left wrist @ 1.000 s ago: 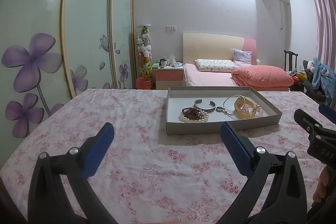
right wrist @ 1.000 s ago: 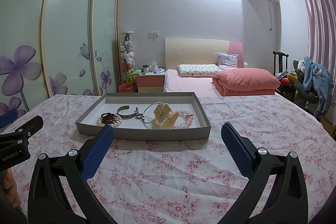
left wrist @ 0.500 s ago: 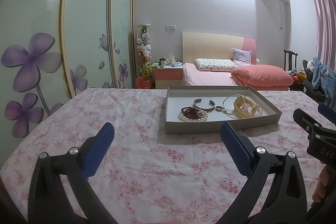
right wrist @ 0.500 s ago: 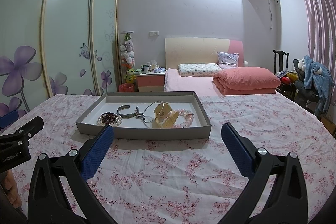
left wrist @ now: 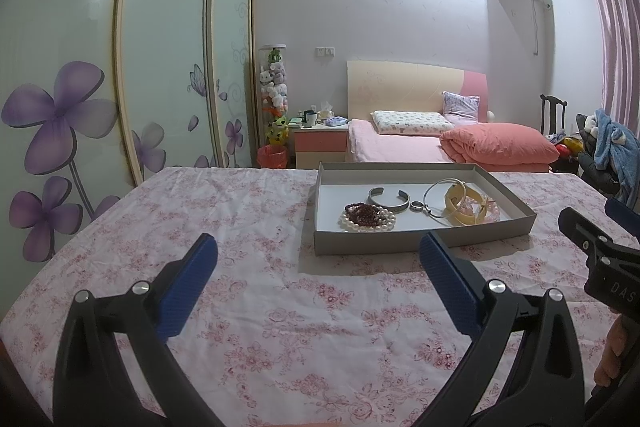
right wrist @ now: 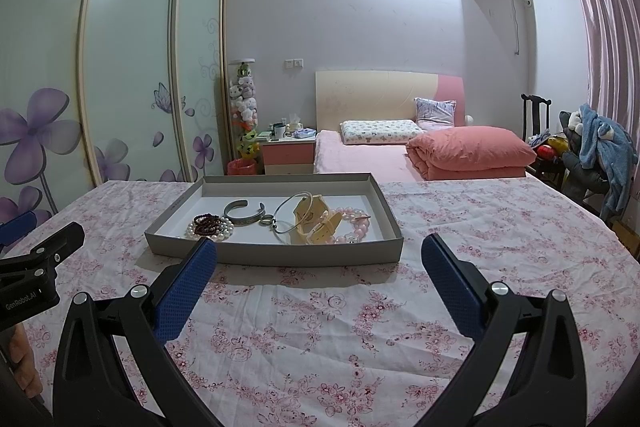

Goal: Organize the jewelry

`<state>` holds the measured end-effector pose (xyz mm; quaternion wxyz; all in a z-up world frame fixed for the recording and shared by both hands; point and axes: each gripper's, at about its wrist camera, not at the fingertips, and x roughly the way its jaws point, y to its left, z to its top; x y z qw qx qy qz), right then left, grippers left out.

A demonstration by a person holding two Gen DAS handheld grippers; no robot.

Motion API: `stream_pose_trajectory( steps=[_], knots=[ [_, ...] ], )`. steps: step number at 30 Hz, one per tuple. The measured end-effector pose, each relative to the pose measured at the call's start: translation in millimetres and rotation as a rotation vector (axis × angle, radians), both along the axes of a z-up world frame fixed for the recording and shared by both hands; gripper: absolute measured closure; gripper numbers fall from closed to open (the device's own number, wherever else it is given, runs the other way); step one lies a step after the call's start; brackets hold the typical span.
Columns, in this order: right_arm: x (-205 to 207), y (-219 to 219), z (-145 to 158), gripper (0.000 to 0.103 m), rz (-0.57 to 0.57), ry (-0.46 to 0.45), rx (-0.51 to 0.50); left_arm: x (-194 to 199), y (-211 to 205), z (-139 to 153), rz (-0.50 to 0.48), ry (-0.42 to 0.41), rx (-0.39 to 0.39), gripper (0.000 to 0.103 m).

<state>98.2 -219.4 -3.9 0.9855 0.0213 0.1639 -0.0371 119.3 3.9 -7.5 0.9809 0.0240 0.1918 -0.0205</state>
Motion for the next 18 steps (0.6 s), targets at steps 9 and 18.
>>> stream_pose_trajectory(
  steps=[9, 18],
  knots=[
    [-0.1, 0.2, 0.3, 0.002, 0.000, 0.000, 0.001, -0.4, -0.3, -1.4, -0.002, 0.000, -0.001, 0.004],
    [-0.1, 0.8, 0.8, 0.002, 0.001, 0.001, 0.002, 0.3, -0.2, -0.6, -0.002, 0.001, 0.000, 0.004]
  ],
)
